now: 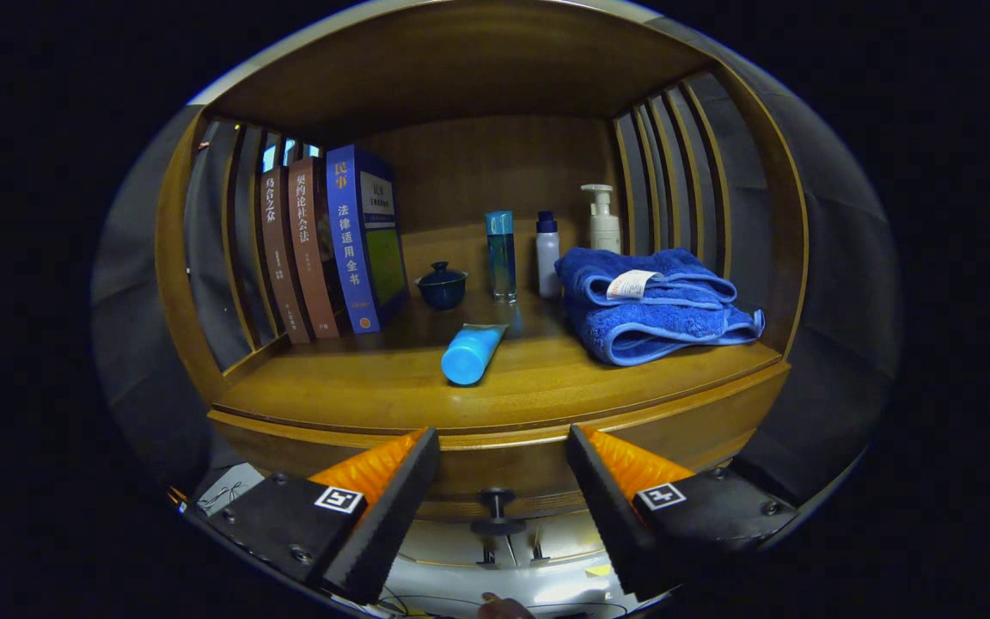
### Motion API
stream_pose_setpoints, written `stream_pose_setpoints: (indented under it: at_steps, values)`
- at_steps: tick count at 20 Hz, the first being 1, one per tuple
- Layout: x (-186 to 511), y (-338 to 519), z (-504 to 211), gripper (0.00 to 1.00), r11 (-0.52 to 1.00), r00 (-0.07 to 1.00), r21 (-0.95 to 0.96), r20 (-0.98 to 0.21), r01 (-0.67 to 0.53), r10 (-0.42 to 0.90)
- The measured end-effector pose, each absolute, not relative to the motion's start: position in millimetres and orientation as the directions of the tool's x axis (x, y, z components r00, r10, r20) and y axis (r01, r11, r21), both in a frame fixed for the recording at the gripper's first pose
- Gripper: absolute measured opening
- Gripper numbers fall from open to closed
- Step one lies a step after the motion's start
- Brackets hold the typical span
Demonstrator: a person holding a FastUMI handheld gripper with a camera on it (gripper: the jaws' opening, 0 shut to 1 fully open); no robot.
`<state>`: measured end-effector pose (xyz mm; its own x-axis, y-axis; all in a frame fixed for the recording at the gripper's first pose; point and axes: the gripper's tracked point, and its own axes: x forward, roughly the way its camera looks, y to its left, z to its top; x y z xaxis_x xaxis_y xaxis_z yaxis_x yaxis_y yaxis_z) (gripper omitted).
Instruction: Pull open the drawer, take out the items inside it, and place them on the countertop above the cabinet.
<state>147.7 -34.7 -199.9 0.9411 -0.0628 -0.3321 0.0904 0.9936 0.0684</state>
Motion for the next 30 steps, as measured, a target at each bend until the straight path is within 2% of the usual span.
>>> stream_pose_setpoints:
  at_steps: [6, 16, 22, 30]
  values:
    - [141.5, -38.6, -207.8, 1.00, 0.993, 0.928, 0.066, -0.366, 0.094, -0.064]
    - [123.3, -44.5, -176.7, 1.00, 0.997, 0.956, 0.045, -0.291, 0.066, -0.050]
    - [113.0, -70.5, -136.4, 0.99, 0.996, 0.974, 0.020, -0.210, 0.090, -0.084]
    - [84.0, -61.5, -77.4, 0.99, 0.997, 0.978, -0.040, -0.195, 0.062, -0.068]
